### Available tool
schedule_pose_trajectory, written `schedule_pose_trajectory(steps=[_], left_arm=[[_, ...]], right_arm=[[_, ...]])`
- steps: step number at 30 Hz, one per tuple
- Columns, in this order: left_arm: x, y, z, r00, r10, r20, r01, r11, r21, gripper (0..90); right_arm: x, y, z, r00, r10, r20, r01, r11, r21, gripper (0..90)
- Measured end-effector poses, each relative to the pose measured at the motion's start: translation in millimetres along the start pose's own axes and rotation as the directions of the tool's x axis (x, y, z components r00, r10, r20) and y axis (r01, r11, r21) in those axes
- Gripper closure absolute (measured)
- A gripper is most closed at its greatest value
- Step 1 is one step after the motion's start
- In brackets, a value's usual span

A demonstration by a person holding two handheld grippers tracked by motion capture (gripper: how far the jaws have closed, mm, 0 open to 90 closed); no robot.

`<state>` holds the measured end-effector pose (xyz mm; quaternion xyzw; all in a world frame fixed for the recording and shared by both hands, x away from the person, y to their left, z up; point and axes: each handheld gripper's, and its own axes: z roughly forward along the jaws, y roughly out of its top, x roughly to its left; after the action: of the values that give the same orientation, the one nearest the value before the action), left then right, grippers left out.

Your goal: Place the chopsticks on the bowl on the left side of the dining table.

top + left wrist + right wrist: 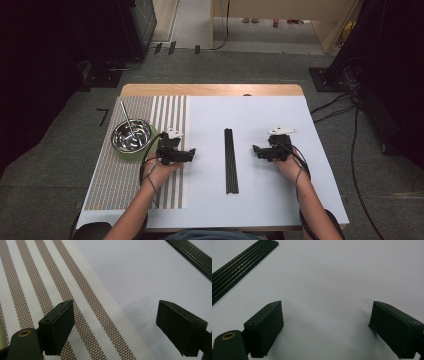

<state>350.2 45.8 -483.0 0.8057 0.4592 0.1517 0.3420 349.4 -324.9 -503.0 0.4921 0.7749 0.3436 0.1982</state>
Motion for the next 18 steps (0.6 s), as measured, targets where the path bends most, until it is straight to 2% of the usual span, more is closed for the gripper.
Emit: schedule_pose_trajectory(steps=[5,18], left_arm=[[-3.8,2.5,1.0,0.9997,-0.014,0.018,0.014,0.9999,-0.001,15.6],[-10.2,6.9,-2.0,0.9989,-0.031,0.034,0.032,0.9993,-0.02,15.6]], right_arm=[[0.0,0.0,0.0,1.0,-0.001,0.0,0.001,1.0,0.0,11.2],[0.2,0.0,0.1,1.0,0.001,0.0,-0.001,1.0,-0.001,11.2]])
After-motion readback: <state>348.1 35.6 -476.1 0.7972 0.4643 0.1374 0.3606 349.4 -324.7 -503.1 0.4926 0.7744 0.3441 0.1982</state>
